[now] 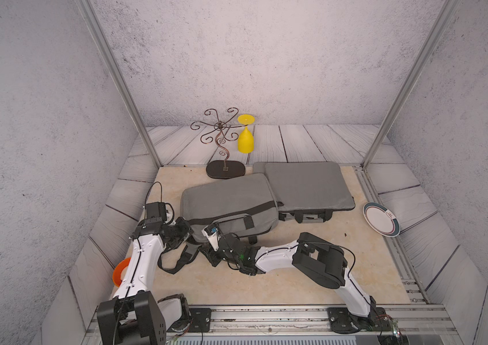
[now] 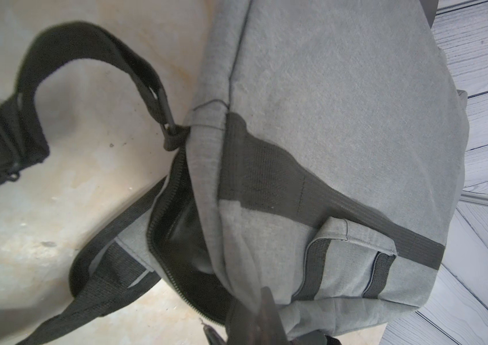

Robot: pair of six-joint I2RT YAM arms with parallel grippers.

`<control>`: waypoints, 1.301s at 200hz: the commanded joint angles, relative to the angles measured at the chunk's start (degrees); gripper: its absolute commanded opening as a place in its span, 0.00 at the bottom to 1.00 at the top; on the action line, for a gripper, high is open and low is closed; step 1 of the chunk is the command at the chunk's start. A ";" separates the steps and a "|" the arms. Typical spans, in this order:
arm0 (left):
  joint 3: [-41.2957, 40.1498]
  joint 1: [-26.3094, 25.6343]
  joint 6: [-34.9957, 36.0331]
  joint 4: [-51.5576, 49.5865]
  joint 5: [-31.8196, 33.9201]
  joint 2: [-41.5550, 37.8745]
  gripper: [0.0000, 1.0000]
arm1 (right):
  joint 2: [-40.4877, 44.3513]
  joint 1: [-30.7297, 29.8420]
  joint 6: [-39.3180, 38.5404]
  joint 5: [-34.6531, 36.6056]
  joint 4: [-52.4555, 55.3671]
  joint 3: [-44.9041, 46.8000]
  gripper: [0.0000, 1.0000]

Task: Open the zippered laptop bag and take out the laptop
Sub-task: Unzip the zipper on the zippered laptop bag.

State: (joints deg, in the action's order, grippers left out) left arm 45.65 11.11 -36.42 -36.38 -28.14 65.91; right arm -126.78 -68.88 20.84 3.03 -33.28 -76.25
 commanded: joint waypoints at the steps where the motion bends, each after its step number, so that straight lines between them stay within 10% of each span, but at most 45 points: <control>1: 1.11 -0.57 0.87 0.76 -3.58 -0.22 0.00 | -2.58 0.73 1.17 -0.73 -2.75 -2.10 0.33; 93: 1.79 -0.55 2.03 0.95 1.62 1.25 0.00 | 3.25 1.34 0.99 1.35 -1.13 3.20 0.00; 260: 4.71 -0.50 3.99 -0.68 9.58 5.02 0.00 | 30.41 14.96 -7.42 3.68 26.30 22.38 0.00</control>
State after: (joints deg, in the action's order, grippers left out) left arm 48.51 10.74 -33.43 -37.28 -20.62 71.02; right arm -101.67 -57.87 16.14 5.45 -14.48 -54.85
